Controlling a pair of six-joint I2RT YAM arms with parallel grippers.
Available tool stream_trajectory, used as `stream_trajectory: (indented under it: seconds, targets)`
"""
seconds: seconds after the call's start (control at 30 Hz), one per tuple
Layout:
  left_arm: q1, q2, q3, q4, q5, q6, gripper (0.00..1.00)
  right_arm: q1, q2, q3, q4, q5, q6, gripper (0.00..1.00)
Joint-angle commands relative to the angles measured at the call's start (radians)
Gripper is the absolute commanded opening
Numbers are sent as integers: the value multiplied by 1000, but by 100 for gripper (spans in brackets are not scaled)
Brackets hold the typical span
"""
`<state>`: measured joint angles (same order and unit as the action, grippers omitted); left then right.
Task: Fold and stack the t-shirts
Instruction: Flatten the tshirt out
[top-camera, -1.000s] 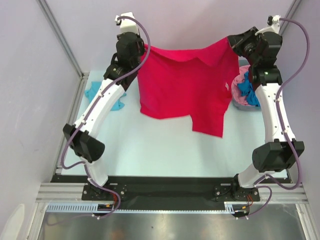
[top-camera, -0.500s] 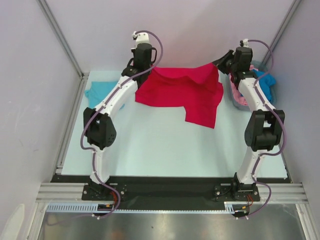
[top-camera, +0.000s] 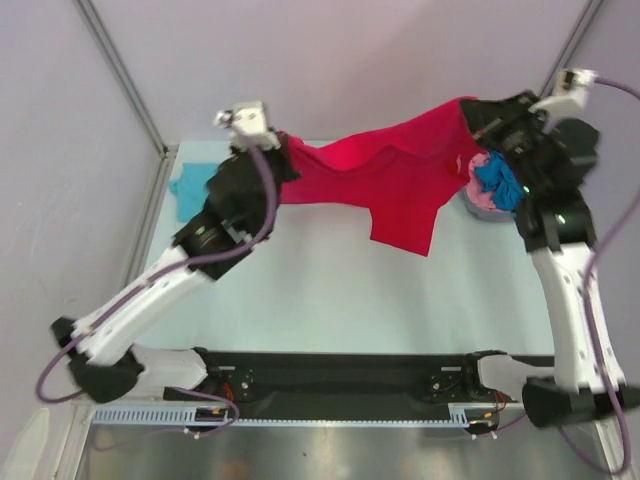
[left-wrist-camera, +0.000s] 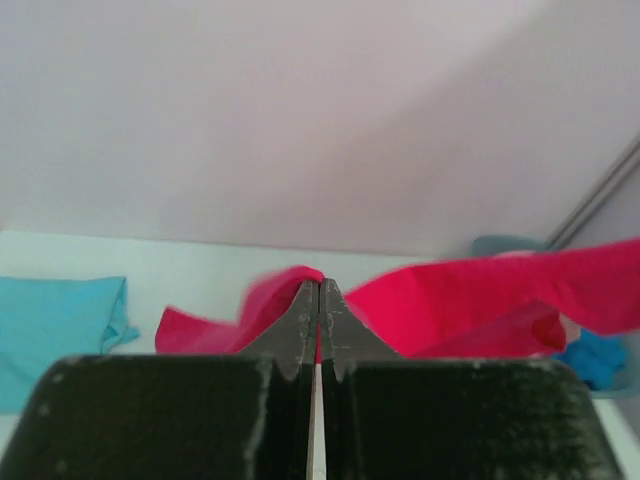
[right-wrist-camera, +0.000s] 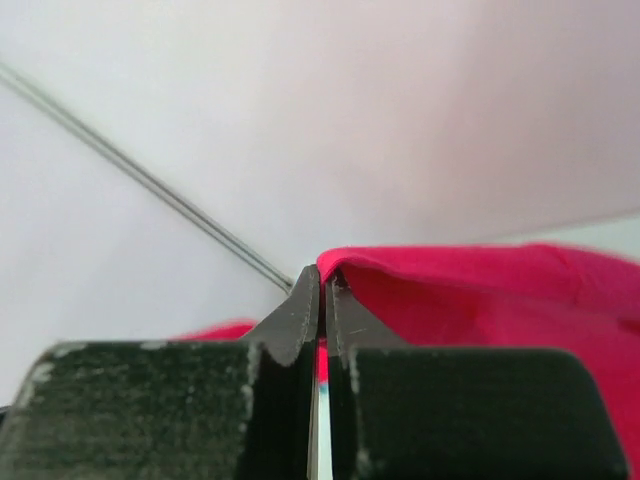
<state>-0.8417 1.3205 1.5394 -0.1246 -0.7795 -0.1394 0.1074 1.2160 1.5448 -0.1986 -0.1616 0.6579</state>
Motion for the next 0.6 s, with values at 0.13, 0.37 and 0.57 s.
stream_trajectory:
  seconds: [0.13,0.37,0.57]
  targets:
    - [-288,-427,-255,-81,-282,-48,0,8,-400,-159,-200,23,46,0]
    - [-516,-501,-227,-150,-507,-22,0,8,-460,-37,-334,54,9,0]
    - [-591,-431,-176,236,-523,346,0,8,-293,277,-357,60,-26,0]
